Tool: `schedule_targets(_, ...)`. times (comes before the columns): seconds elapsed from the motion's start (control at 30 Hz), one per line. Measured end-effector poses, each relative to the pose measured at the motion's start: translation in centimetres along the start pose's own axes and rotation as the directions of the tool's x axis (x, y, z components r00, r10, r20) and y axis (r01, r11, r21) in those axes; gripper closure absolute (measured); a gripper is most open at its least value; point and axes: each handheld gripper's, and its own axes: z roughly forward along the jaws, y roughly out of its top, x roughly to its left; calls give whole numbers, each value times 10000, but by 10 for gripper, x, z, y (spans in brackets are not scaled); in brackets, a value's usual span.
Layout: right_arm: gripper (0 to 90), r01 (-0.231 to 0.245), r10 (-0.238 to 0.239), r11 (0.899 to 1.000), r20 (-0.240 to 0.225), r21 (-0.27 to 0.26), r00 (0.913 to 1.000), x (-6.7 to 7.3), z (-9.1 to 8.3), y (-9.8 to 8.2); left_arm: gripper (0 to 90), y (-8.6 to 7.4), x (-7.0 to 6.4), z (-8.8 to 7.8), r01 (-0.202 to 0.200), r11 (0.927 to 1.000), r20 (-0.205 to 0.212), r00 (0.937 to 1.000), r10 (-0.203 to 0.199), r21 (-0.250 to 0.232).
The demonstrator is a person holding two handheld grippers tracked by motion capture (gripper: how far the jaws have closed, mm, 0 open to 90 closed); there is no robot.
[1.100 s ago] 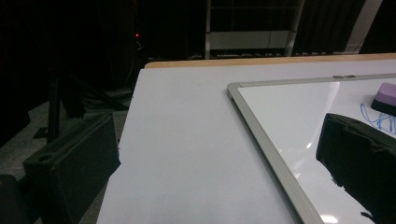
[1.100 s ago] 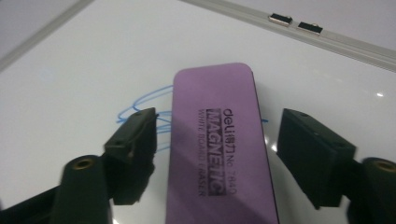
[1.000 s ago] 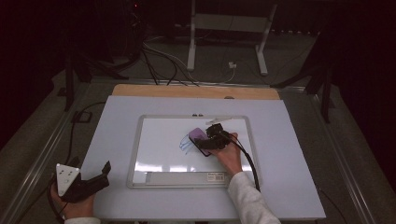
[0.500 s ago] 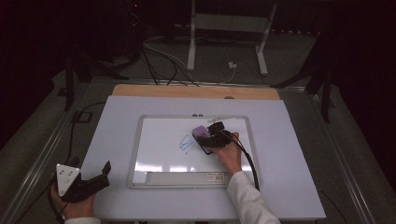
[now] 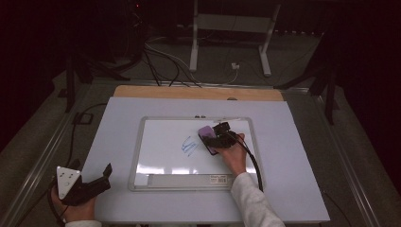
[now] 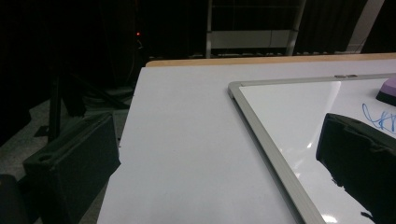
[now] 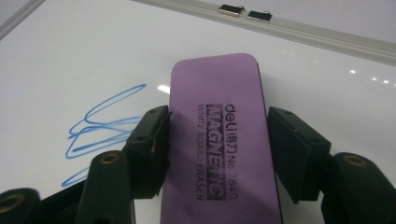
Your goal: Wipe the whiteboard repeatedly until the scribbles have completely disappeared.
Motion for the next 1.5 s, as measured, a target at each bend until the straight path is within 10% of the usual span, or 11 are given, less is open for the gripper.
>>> schedule_targets(0.4, 417, -506, 509, 9987, 312, -105, 9982, -6, 1, 1, 2, 0, 0, 0, 63, 10000, -17, 10000, -63, 7)
schedule_targets(0.77, 417, 985, -986, 9951, -706, -50, 9926, 37, 7, -3, 2, 0, -1, 0, 54, 10000, -2, 10000, -54, -19)
schedule_targets(1.07, 417, -466, 468, 9989, 248, -68, 9986, -1, 2, 2, 2, 0, 0, 0, 96, 10000, -15, 10000, -96, -11)
schedule_targets(1.5, 418, 1124, -1120, 9937, -1263, -37, 9856, 58, 4, -13, 2, 0, -1, 0, 16, 10000, 18, 10000, -16, 19)
